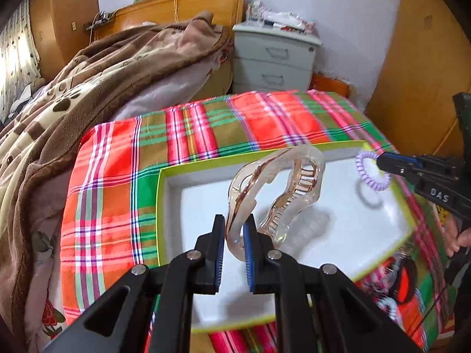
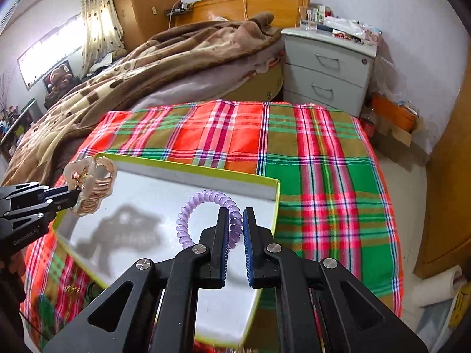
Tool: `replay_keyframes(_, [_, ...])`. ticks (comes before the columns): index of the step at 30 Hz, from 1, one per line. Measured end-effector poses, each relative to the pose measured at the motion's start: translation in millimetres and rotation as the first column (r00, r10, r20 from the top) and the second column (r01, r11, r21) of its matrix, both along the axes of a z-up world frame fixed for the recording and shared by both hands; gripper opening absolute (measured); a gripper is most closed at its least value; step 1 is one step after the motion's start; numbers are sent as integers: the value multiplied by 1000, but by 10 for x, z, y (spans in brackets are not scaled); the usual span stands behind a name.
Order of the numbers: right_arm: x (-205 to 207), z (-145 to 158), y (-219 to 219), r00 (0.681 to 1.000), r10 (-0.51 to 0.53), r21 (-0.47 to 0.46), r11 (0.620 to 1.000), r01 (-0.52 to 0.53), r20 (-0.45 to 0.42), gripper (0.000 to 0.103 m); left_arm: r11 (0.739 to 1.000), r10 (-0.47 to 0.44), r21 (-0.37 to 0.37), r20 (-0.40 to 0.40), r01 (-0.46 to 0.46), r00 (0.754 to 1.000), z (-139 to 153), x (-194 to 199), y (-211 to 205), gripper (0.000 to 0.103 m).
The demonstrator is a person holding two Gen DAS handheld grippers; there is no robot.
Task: Organize jewelry
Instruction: 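Lift the claw clip with the left tool while the right tool carries the purple coil into the box, then open the left tool to drop the claw clip in the box while the right tool releases the purple coil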
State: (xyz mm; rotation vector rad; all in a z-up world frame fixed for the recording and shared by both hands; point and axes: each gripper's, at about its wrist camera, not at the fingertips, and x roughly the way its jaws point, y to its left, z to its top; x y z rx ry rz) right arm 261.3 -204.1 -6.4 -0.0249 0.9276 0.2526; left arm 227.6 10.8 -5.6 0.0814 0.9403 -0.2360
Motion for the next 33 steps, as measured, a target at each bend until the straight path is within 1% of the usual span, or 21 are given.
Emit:
replay_keyframes(2, [63, -47, 27, 1000, 3, -9, 1000, -3, -10, 10, 1000, 9, 3, -27, -9, 1000, -62, 70, 0, 13])
replay_keyframes(6, [143, -132, 88, 1000, 17, -34, 999, -18, -25, 10, 1000, 10, 26, -42, -9, 999, -157, 147, -30, 13])
replay_keyframes(9, [187, -186, 110, 999, 18, -50, 999, -19, -34, 10, 1000, 5, 20, -42, -4, 999, -159, 182, -41, 13])
replay_keyframes(15, [224, -255, 151, 999, 26, -82, 996, -30, -43, 10, 998, -8, 56, -39, 10, 999, -151, 195, -104, 14])
replay_keyframes(19, [254, -292, 176, 999, 28, -110, 993, -33, -46, 10, 998, 2, 58, -46, 1, 999, -142, 214, -110, 14])
replay_keyframes(20, [257, -305, 181, 998, 31, -112, 993, -36, -49, 10, 998, 2, 65, -46, 1, 999, -139, 214, -120, 15])
replay_keyframes(22, [262, -322, 180, 998, 31, -113, 993, -36, -53, 10, 998, -8, 64, -46, 11, 999, -135, 216, -139, 19])
replay_keyframes(26, [266, -329, 169, 998, 24, -116, 993, -30, -53, 10, 998, -8, 55, -50, 11, 999, -110, 238, -152, 22])
replay_keyframes(32, [276, -327, 171, 998, 22, -120, 992, -28, -50, 10, 999, -7, 44, -55, 10, 998, -105, 255, -143, 24])
replay_keyframes(33, [276, -328, 171, 999, 20, -117, 993, -26, -48, 11, 999, -10, 34, -54, 12, 998, -96, 257, -141, 27])
